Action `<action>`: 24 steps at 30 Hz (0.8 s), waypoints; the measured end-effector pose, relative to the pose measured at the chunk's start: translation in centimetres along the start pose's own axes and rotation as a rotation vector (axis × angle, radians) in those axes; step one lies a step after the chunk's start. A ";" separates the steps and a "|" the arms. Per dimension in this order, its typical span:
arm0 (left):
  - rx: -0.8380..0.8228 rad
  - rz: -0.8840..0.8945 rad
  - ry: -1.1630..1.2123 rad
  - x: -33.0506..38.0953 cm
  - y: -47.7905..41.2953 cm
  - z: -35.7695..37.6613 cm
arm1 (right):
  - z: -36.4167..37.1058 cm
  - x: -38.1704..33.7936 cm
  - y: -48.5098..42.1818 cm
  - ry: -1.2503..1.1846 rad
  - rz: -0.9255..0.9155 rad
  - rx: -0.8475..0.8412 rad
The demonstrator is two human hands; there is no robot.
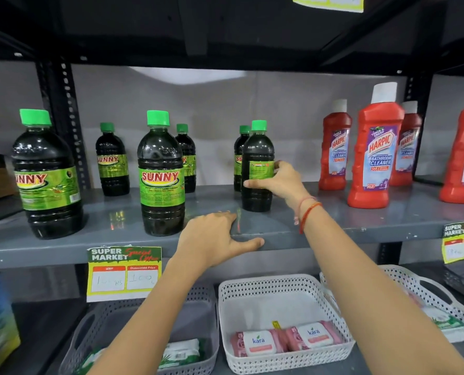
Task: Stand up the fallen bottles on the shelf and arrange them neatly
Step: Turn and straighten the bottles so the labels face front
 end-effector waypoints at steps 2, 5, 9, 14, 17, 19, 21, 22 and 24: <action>0.006 -0.002 -0.001 0.1 0.0 -0.1 | 0.3 0.1 0.3 0.002 0.011 0.049; 0.015 0.000 0.001 0.3 0.1 -0.3 | 1.8 1.4 0.4 -0.305 0.174 -0.192; 0.045 0.000 0.001 0.2 0.1 -0.5 | 2.2 1.8 1.0 -0.389 0.204 -0.418; 0.049 -0.001 -0.012 0.2 0.2 -0.6 | 1.8 1.2 0.6 -0.205 0.096 -0.218; 0.050 0.000 -0.014 0.4 0.2 -0.7 | 2.3 1.5 0.4 -0.174 0.076 -0.222; 0.054 0.001 -0.021 0.3 0.2 -0.7 | 3.3 1.6 0.7 -0.229 0.093 -0.324; 0.045 0.001 -0.019 0.3 0.2 -0.6 | 3.9 1.3 1.2 -0.250 0.086 -0.390; 0.037 0.000 -0.013 0.3 0.2 -0.6 | 3.9 1.2 1.3 -0.250 0.086 -0.393; 0.029 0.001 -0.003 0.4 0.2 -0.6 | 3.6 1.2 1.2 -0.201 0.078 -0.351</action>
Point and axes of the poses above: each hand's wrist, its own y-axis away from the middle knuckle, its own z-axis out of the palm, x = y × z, the point moved 10 cm from there along -y, towards the middle knuckle, and after that the axes turned 2 degrees about -z, right-handed, at the moved point
